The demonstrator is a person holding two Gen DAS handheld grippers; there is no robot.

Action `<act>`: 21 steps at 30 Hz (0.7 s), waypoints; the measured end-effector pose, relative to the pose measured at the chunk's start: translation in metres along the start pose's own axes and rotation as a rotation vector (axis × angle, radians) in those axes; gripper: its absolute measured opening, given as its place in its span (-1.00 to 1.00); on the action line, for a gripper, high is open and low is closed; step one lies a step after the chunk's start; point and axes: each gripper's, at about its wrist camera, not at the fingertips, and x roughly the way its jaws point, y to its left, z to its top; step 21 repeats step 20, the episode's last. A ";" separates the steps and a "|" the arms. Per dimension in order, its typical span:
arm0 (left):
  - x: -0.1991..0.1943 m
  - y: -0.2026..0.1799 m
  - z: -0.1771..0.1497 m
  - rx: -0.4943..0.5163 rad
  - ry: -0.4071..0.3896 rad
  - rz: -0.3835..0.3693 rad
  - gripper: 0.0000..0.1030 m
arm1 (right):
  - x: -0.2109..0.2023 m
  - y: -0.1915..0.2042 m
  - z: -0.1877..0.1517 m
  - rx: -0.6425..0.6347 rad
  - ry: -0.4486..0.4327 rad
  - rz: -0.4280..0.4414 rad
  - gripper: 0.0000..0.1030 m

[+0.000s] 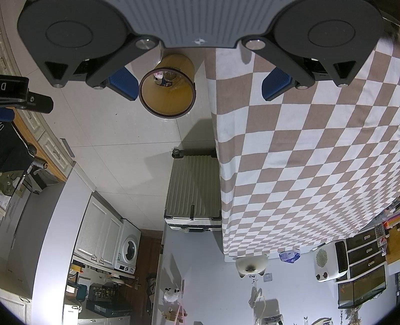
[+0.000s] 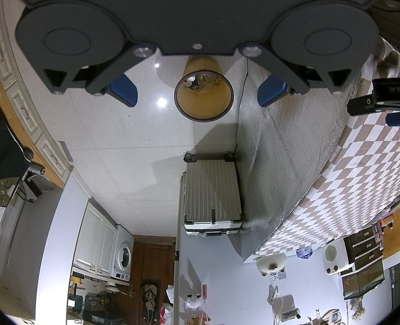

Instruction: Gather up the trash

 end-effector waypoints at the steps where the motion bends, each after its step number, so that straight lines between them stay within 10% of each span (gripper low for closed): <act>1: 0.000 0.000 0.000 0.000 0.000 0.000 1.00 | 0.000 0.000 0.000 0.000 0.000 0.000 1.00; 21: 0.001 -0.002 -0.006 -0.007 0.008 0.004 1.00 | 0.000 0.000 -0.001 0.001 0.002 -0.001 1.00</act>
